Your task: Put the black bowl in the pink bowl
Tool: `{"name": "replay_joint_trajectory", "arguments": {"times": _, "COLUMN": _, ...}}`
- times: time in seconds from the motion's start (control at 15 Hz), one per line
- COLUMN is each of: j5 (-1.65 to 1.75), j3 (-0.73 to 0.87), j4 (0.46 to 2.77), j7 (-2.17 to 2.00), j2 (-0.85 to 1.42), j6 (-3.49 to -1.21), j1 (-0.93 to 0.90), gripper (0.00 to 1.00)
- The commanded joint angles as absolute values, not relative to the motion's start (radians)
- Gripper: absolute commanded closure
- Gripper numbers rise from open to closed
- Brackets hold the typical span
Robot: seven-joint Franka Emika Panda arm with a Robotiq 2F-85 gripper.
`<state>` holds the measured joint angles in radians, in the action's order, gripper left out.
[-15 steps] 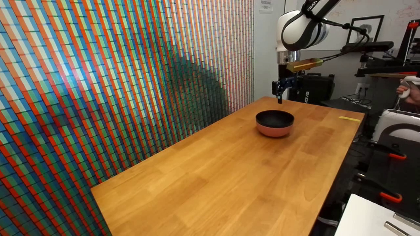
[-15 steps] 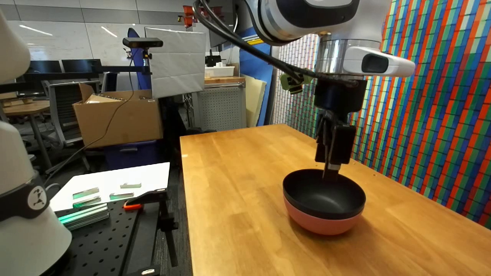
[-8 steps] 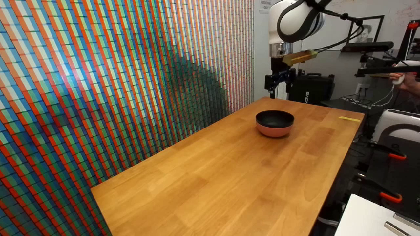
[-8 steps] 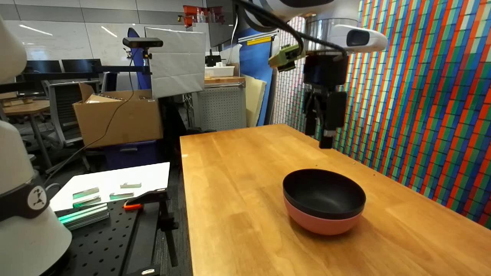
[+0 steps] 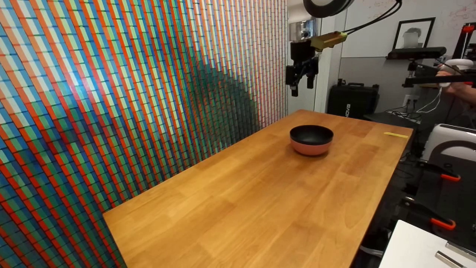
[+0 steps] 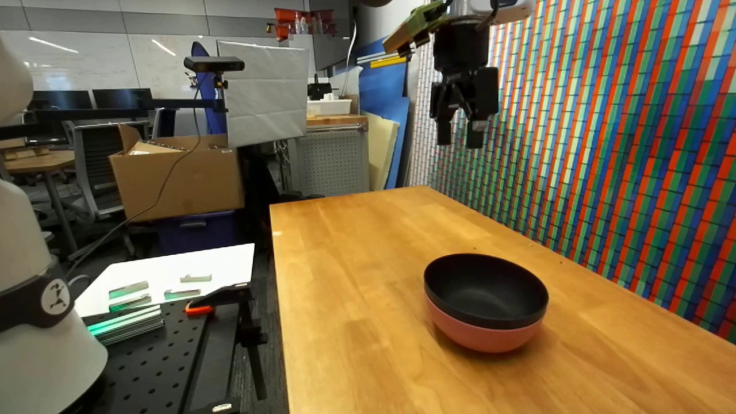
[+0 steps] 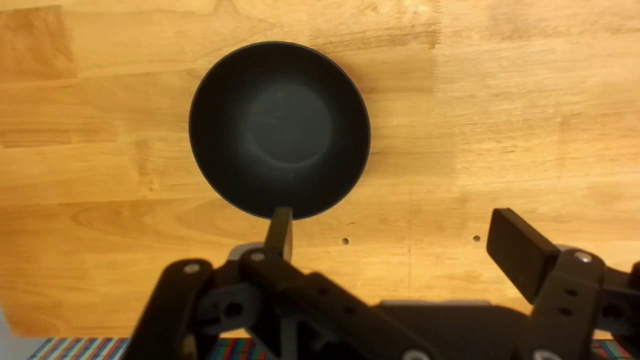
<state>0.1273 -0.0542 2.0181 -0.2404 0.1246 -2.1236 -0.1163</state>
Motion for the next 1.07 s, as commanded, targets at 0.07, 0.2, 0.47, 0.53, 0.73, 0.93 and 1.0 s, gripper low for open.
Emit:
{"name": "replay_joint_trajectory", "arguments": {"times": 0.07, "j5": 0.131, "j3": -0.072, "j4": 1.94, "j7": -0.155, "j2": 0.121, "j6": -2.048, "j1": -0.117, "gripper": 0.0}}
{"name": "replay_joint_trajectory", "arguments": {"times": 0.2, "j5": 0.125, "j3": -0.074, "j4": 1.921, "j7": -0.122, "j2": 0.125, "j6": -2.025, "j1": -0.114, "gripper": 0.0}}
{"name": "replay_joint_trajectory", "arguments": {"times": 0.47, "j5": 0.128, "j3": -0.072, "j4": 1.956, "j7": -0.162, "j2": 0.129, "j6": -2.066, "j1": -0.117, "gripper": 0.0}}
{"name": "replay_joint_trajectory", "arguments": {"times": 0.53, "j5": 0.128, "j3": -0.072, "j4": 1.956, "j7": -0.162, "j2": 0.13, "j6": -2.066, "j1": -0.117, "gripper": 0.0}}
{"name": "replay_joint_trajectory", "arguments": {"times": 0.73, "j5": 0.128, "j3": -0.072, "j4": 1.957, "j7": -0.162, "j2": 0.131, "j6": -2.066, "j1": -0.117, "gripper": 0.0}}
{"name": "replay_joint_trajectory", "arguments": {"times": 0.93, "j5": 0.128, "j3": -0.072, "j4": 1.957, "j7": -0.162, "j2": 0.131, "j6": -2.066, "j1": -0.117, "gripper": 0.0}}
{"name": "replay_joint_trajectory", "arguments": {"times": 1.0, "j5": 0.128, "j3": -0.072, "j4": 1.957, "j7": -0.162, "j2": 0.131, "j6": -2.066, "j1": -0.117, "gripper": 0.0}}
